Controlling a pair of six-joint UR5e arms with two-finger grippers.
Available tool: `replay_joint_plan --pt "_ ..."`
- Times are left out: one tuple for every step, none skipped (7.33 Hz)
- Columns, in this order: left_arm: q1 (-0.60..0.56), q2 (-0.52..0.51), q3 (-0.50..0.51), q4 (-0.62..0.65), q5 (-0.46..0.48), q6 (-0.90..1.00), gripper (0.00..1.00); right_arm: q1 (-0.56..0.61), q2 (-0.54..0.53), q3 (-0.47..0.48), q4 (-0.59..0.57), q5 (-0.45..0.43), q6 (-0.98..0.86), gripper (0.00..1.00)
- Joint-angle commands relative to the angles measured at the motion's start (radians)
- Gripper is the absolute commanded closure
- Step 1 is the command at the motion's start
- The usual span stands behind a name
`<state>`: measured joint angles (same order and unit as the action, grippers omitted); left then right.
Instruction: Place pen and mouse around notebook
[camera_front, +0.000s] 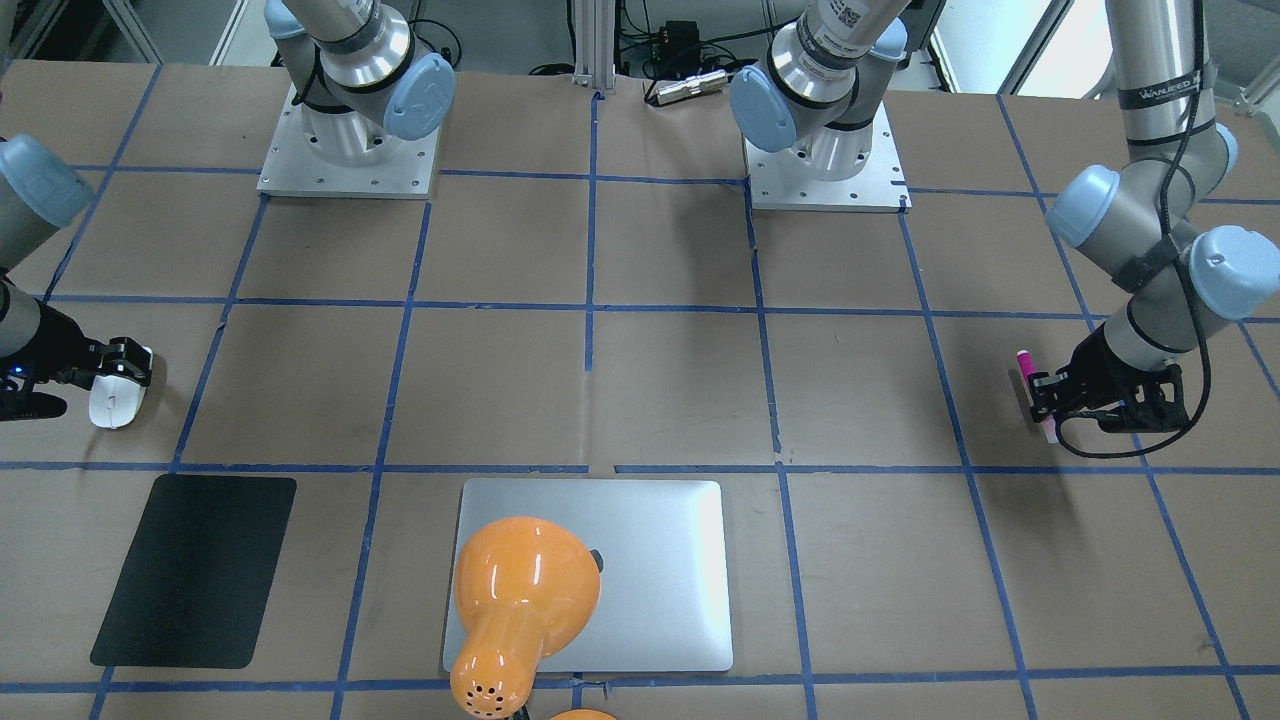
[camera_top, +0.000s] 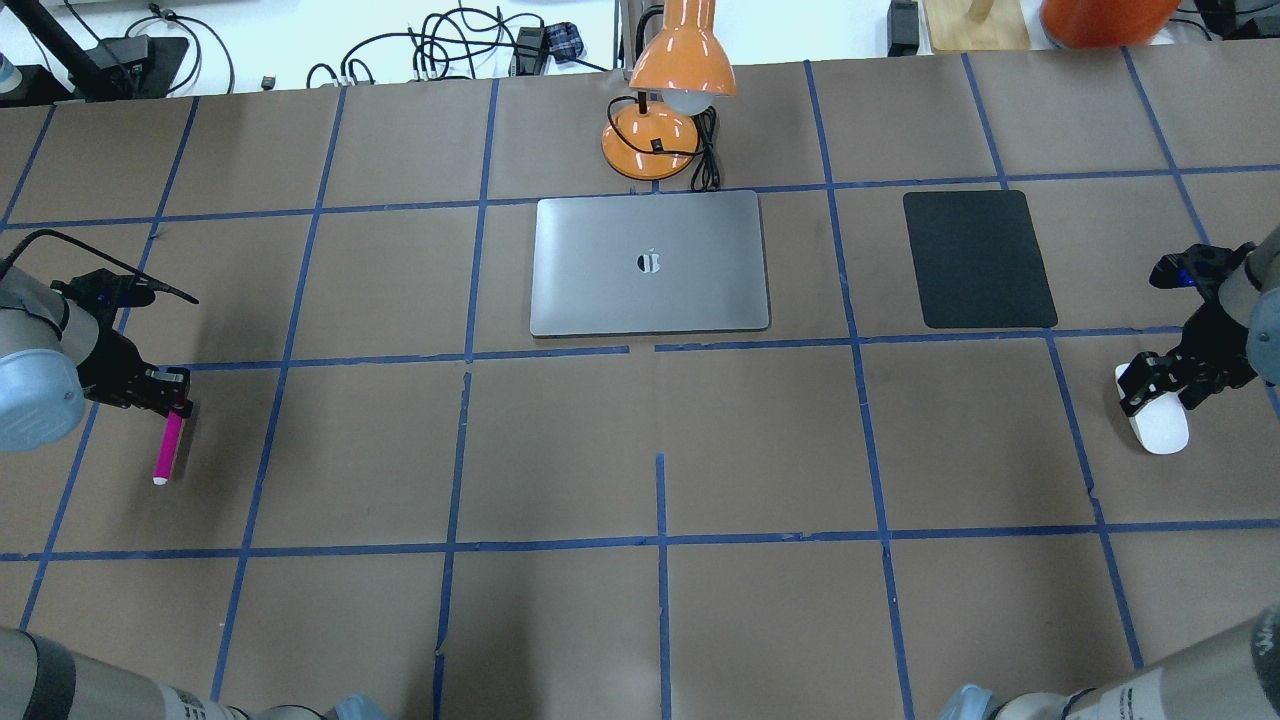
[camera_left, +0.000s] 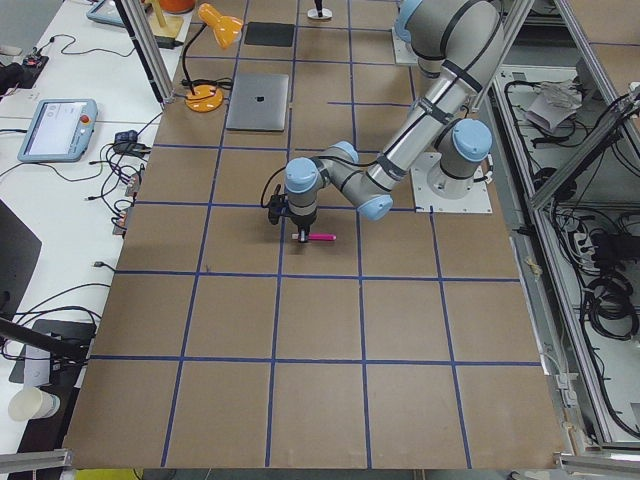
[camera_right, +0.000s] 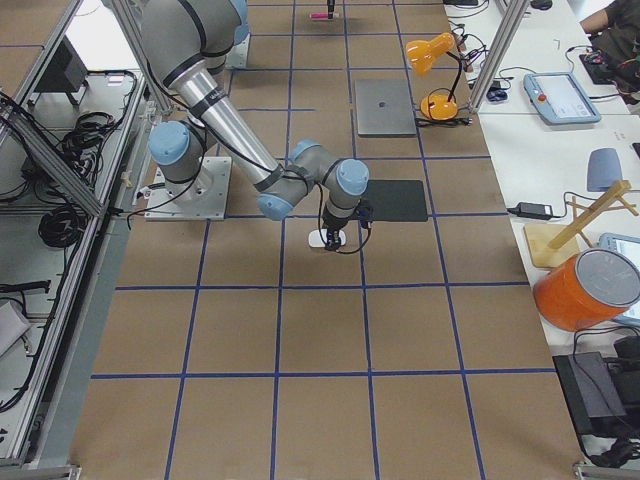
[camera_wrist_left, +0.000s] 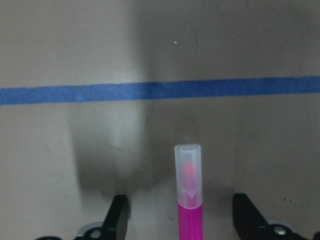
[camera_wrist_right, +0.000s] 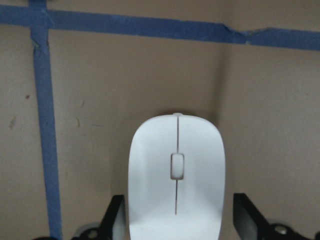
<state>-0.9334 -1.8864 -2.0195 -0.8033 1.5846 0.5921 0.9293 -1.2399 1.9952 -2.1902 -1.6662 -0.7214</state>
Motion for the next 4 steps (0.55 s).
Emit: replay_joint_plan --pt "-0.182 0.08 0.001 -0.077 0.006 -0.371 1.0 0.02 -0.016 -0.036 0.003 -0.039 0.013 0.87" --pt "-0.299 0.102 0.001 -0.091 0.006 -0.641 1.0 0.049 -0.019 -0.096 0.06 -0.044 0.034 0.87" --pt "-0.417 0.108 0.002 -0.088 0.006 -0.889 1.0 0.115 -0.004 -0.193 0.128 -0.035 0.087 0.87" --pt "-0.527 0.105 0.01 -0.082 0.005 -1.105 1.0 0.193 0.023 -0.285 0.201 -0.029 0.18 0.87"
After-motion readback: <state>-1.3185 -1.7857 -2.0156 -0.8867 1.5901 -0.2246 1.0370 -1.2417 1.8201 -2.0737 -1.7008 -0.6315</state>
